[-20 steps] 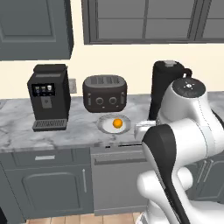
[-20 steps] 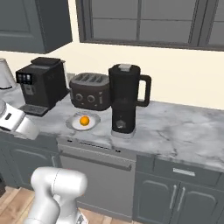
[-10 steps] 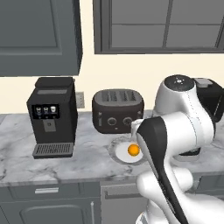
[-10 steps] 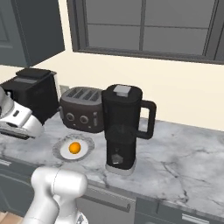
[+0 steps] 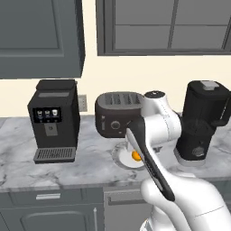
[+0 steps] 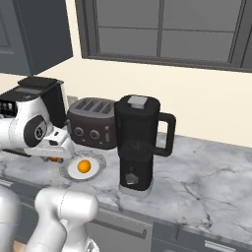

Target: Pick the orange and tangerine from the fridge and place them on the plate next to the blender to make a fruit smoothie.

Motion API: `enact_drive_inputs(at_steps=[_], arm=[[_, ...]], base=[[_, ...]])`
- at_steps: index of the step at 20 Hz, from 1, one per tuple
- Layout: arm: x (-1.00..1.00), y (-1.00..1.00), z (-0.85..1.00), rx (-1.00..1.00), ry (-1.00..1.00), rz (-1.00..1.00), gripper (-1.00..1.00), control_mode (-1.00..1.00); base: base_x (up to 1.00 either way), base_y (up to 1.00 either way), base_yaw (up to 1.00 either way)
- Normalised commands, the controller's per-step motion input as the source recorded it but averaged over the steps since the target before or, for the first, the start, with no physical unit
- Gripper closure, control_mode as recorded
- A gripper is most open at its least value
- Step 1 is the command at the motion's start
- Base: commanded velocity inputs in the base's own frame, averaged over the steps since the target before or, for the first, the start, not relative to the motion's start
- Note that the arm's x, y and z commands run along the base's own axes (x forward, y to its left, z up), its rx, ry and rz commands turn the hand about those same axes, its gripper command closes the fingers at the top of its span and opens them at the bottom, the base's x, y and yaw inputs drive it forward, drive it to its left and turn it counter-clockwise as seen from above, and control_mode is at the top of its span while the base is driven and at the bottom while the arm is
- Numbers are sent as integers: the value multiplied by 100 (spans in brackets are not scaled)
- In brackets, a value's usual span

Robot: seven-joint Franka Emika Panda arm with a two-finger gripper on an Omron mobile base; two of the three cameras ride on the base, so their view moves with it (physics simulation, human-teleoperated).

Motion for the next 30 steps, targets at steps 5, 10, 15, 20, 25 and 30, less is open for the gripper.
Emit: enact_drive_inputs(at_steps=[5, 10, 15, 20, 25, 30], arm=[[81, 0, -86, 0, 17, 10, 100, -100], [48, 18, -54, 0, 4, 2, 100, -100], [30, 27, -39, 0, -2, 0, 100, -100], [44, 6, -33, 0, -1, 0, 100, -100], [42, 0, -38, 0, 0, 0, 100, -100], [28, 9, -31, 0, 0, 0, 100, -100]], base=[[0, 0, 0], [0, 0, 0], [0, 0, 0], [0, 0, 0], [0, 0, 0], [0, 0, 0]])
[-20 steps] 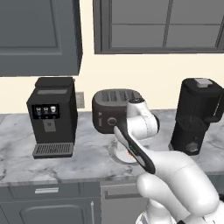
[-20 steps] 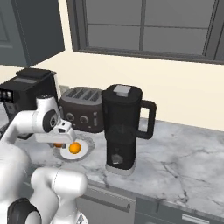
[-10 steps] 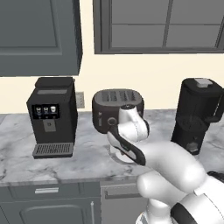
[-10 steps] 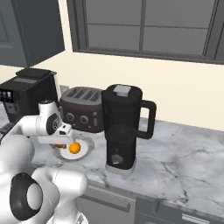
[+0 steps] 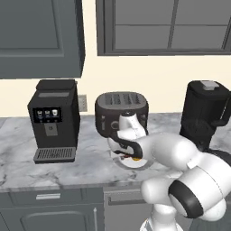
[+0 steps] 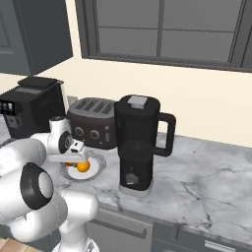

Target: Pick the orange and tangerine from the fridge and place them on the plate next to the blender to make a fruit smoothie.

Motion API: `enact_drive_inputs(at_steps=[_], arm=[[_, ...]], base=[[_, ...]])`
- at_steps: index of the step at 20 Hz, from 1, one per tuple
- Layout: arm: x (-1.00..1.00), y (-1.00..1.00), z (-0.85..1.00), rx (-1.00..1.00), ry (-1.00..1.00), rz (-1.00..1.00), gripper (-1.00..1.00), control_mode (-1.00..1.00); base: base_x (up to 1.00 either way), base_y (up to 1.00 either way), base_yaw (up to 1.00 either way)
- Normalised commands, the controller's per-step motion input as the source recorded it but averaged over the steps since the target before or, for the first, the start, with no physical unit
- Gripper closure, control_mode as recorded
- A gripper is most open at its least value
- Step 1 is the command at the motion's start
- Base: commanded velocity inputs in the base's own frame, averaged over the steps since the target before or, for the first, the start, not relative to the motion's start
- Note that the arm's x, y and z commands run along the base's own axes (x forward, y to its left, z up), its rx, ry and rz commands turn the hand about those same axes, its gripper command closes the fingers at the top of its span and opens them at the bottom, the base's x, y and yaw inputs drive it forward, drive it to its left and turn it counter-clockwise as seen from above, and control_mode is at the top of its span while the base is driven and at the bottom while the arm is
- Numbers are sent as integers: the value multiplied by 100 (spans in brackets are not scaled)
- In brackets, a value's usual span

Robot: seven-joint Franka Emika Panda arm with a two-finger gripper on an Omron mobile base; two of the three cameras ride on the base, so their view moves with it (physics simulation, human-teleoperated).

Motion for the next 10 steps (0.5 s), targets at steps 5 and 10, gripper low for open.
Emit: enact_drive_inputs(at_steps=[5, 10], arm=[[20, 14, -30, 0, 0, 0, 100, -100], [4, -4, -41, 0, 0, 0, -100, -100]], base=[[0, 0, 0], [0, 0, 0]])
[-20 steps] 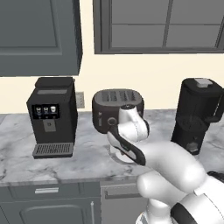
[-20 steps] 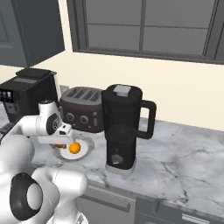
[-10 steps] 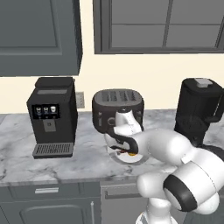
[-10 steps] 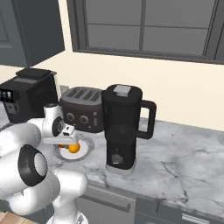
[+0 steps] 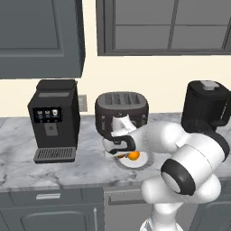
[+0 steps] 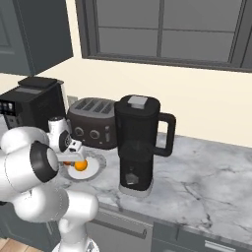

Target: Pick the orange and tangerine from the fridge and place them on the plate next to the blender to make a fruit smoothie.

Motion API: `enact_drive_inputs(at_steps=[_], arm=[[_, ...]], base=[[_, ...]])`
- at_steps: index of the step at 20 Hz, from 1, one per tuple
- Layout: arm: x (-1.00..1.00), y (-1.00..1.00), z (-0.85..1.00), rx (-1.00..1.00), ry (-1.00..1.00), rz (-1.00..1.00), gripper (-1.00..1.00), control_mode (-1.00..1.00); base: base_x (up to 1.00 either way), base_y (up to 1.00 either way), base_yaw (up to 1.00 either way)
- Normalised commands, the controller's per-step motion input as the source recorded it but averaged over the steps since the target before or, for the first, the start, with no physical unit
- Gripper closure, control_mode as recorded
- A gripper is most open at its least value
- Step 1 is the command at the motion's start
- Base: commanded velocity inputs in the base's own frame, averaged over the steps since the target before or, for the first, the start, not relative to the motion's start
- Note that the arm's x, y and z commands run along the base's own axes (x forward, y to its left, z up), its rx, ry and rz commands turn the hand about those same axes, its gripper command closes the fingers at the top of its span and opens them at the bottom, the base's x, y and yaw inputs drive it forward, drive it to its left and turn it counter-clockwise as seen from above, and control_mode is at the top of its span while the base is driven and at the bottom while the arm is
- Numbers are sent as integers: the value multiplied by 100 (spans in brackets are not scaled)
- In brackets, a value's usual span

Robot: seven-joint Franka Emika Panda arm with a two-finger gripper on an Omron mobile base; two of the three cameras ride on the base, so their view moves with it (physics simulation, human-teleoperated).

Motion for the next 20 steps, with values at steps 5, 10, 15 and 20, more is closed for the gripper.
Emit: enact_drive_inputs(at_steps=[5, 10, 15, 20], arm=[[-2, -32, -14, 0, -3, 0, -100, -100], [-13, -33, 0, 0, -7, 0, -100, -100], [-48, -21, 13, 0, -10, 0, -100, -100], [-39, 0, 59, 0, -14, 0, -100, -100]], base=[[0, 0, 0], [0, 0, 0], [0, 0, 0], [0, 0, 0]])
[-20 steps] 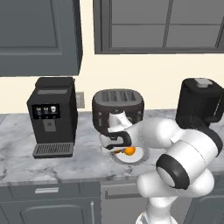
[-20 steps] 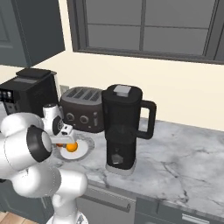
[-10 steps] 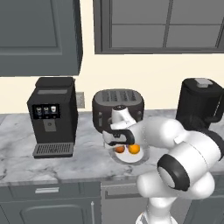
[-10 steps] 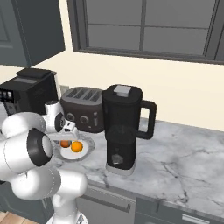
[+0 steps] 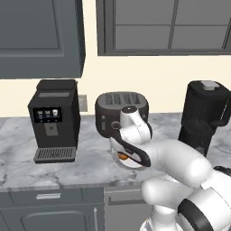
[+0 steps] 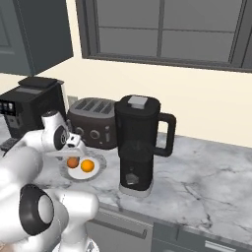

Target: Pick the orange and tangerine from the fridge and place them on the plate next to the blender to make a fruit smoothie.

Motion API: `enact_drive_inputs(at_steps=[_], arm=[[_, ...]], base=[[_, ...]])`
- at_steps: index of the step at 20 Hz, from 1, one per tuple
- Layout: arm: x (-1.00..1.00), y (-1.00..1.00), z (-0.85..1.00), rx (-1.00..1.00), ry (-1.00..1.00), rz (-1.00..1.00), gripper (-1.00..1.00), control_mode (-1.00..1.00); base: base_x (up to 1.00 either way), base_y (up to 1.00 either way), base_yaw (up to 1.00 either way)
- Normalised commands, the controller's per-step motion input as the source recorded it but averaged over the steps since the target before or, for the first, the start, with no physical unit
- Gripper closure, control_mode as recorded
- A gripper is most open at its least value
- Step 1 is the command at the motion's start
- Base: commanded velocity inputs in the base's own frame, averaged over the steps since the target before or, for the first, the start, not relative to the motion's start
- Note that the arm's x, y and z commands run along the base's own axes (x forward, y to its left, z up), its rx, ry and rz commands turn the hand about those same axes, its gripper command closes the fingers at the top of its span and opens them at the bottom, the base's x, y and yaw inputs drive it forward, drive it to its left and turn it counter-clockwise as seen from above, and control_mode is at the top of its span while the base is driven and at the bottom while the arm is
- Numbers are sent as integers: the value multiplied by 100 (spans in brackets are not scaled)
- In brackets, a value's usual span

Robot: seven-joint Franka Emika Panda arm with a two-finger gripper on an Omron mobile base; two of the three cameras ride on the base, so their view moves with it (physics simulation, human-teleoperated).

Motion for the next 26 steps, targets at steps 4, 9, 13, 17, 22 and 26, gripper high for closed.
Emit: enact_drive_inputs(at_steps=[4, 9, 13, 17, 22, 26], arm=[[-33, 0, 56, 0, -12, 0, -100, -100], [-48, -5, 22, 4, -12, 0, -100, -100], [-46, -7, 28, 7, -10, -1, -100, -100], [-19, -6, 58, 2, -8, -4, -100, -100], [-10, -10, 74, 0, -16, -5, -100, -100], [-14, -13, 72, 0, -14, -5, -100, -100]], base=[[0, 0, 0], [0, 0, 0], [0, 0, 0], [0, 0, 0], [0, 0, 0], [0, 0, 0]])
